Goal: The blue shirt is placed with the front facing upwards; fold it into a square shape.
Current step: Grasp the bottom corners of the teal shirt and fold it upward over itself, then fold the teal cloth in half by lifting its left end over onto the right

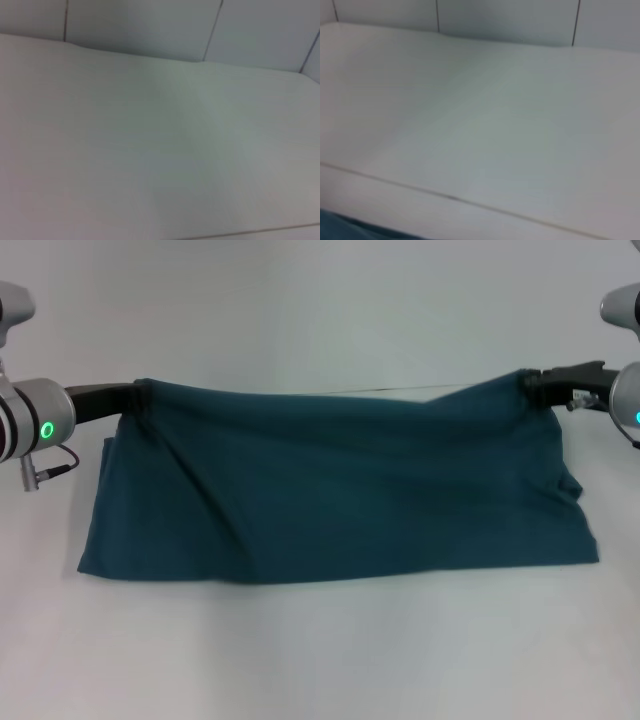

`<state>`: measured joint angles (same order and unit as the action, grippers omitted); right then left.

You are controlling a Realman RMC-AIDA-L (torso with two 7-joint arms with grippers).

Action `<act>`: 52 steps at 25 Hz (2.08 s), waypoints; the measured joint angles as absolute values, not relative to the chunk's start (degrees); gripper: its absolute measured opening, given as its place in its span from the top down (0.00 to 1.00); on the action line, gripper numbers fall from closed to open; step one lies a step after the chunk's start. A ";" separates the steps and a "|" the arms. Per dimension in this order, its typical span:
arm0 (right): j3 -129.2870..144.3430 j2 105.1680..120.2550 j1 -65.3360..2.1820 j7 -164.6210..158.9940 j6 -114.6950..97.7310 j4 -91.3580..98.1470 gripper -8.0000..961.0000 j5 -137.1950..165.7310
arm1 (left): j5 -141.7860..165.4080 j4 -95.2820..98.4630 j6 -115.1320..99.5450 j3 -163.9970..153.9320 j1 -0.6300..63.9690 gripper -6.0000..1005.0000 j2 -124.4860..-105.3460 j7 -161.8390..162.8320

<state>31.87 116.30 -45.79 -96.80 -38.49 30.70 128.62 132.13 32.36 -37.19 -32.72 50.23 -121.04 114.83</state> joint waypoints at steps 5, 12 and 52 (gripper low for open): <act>31.90 115.48 -47.02 -96.61 -37.70 28.85 0.96 127.99 | 132.07 31.87 -36.10 -32.95 50.36 0.94 -121.22 114.75; 31.97 116.07 -47.32 -95.30 -34.49 27.33 0.96 127.92 | 131.98 31.50 -34.46 -33.01 50.34 0.90 -122.10 113.22; 31.99 116.23 -27.44 -110.92 -65.83 47.73 0.24 120.61 | 128.79 45.01 -56.57 -36.92 36.02 0.21 -122.81 113.94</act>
